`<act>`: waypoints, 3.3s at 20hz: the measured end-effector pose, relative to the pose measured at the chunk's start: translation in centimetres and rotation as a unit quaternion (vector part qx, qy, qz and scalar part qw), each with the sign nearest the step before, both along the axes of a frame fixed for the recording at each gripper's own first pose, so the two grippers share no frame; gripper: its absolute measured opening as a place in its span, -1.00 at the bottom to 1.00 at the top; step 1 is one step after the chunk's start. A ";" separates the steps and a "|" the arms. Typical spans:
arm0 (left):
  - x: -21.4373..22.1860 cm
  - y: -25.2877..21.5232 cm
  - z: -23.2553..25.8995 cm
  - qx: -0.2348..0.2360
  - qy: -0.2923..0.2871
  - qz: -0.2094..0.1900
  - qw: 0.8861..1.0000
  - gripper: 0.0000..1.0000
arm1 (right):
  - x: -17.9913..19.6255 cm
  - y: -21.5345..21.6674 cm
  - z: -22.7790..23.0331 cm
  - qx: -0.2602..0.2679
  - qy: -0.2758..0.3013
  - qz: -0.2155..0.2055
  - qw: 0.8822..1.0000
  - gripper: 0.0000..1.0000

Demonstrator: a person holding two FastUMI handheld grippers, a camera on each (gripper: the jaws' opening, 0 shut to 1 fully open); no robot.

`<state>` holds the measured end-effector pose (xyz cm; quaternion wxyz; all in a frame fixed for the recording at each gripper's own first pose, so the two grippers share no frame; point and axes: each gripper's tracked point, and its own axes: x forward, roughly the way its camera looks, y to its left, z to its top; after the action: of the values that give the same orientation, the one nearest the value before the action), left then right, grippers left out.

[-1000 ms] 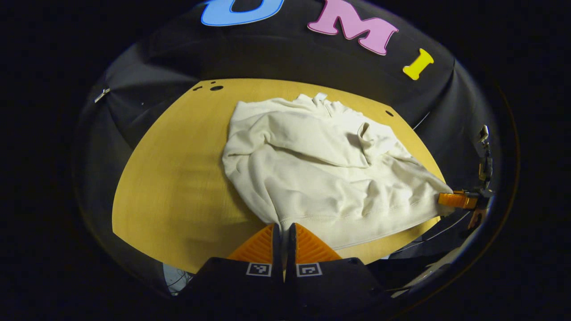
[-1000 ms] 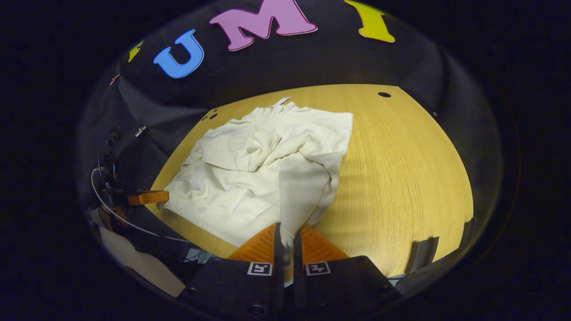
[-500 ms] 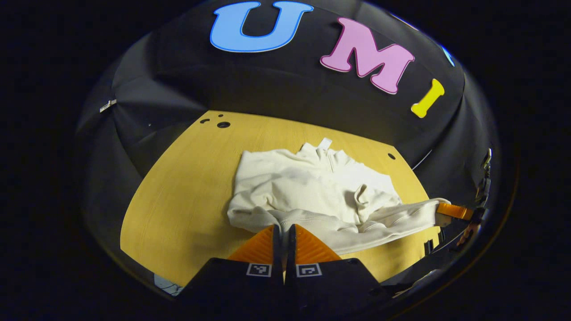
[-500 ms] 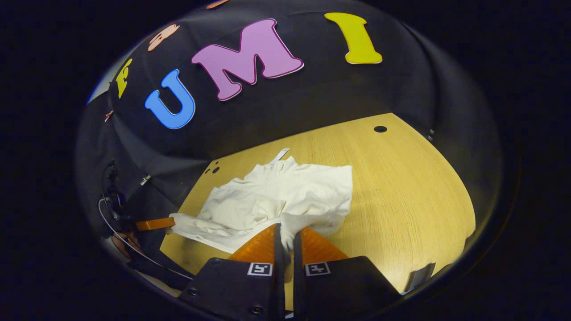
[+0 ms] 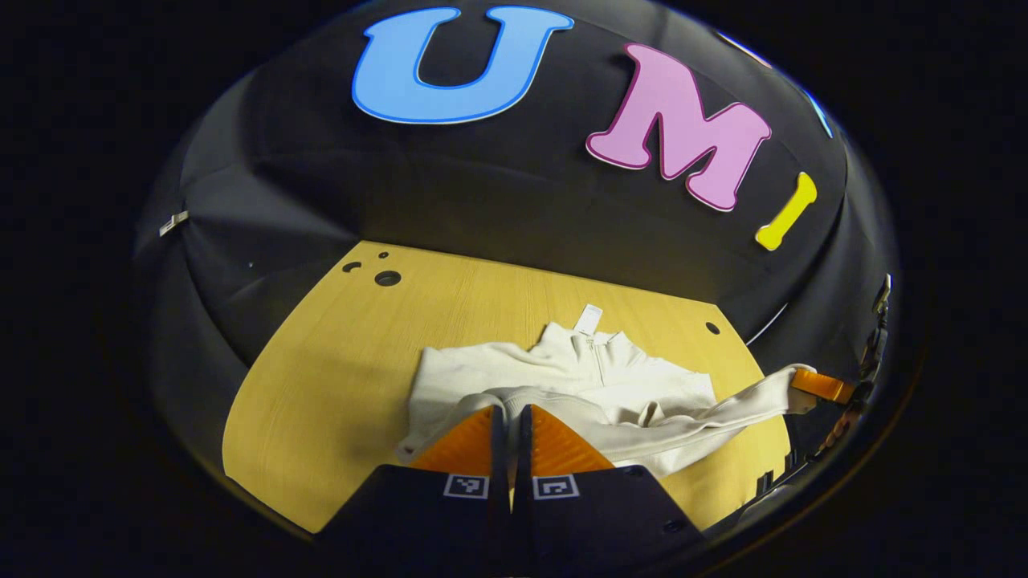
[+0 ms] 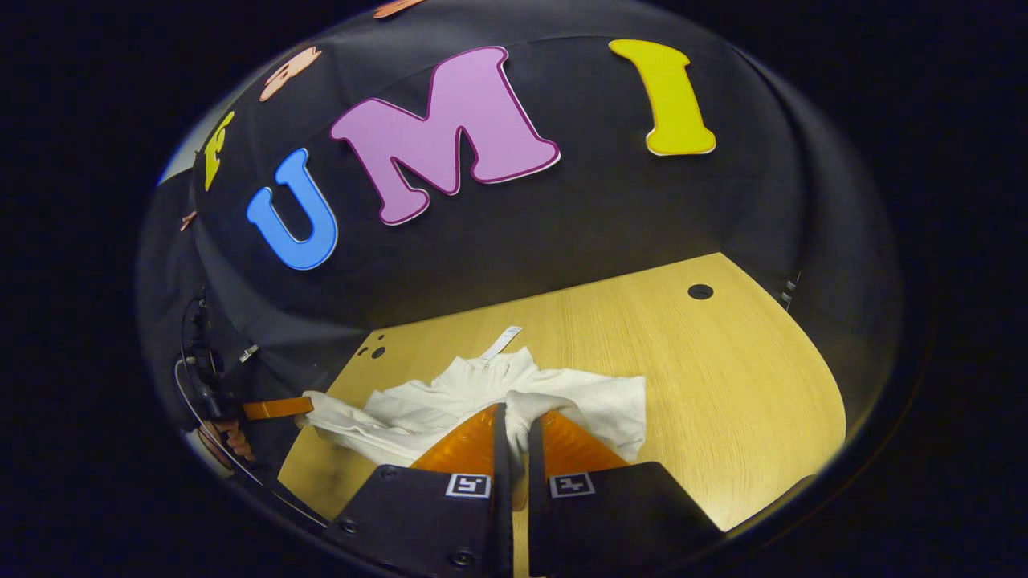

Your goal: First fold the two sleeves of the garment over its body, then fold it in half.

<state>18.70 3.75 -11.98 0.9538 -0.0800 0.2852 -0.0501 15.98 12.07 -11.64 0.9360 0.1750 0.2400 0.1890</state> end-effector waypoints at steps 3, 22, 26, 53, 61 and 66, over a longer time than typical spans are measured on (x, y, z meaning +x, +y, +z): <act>3.2 -0.1 -1.1 0.006 0.005 0.006 1.000 -0.89 | 3.0 0.2 -1.4 -0.002 0.012 -0.018 1.000 -0.77; 15.9 0.3 -13.2 0.096 0.104 0.010 0.990 -0.89 | 12.9 2.5 -17.1 -0.097 0.122 -0.024 0.988 -0.77; 16.2 0.2 -14.5 0.089 0.104 0.016 0.990 -0.88 | 13.1 2.7 -18.5 -0.096 0.140 -0.028 0.985 -0.76; 10.7 -2.0 0.6 0.096 -0.077 -0.007 0.992 0.65 | 6.9 -0.5 -3.1 -0.029 0.017 -0.029 0.999 0.85; 3.5 -2.1 5.1 0.069 -0.122 -0.009 0.990 0.64 | 1.6 -1.2 2.7 -0.032 -0.056 -0.022 0.998 0.85; -0.8 -2.4 5.9 0.048 -0.126 -0.001 0.991 0.65 | -2.6 -1.5 3.2 -0.062 -0.087 -0.009 0.994 0.93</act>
<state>17.87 1.36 -6.05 0.9848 -0.0269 0.1647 -0.0474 13.39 10.61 -8.44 0.9641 0.1017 0.1670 0.1794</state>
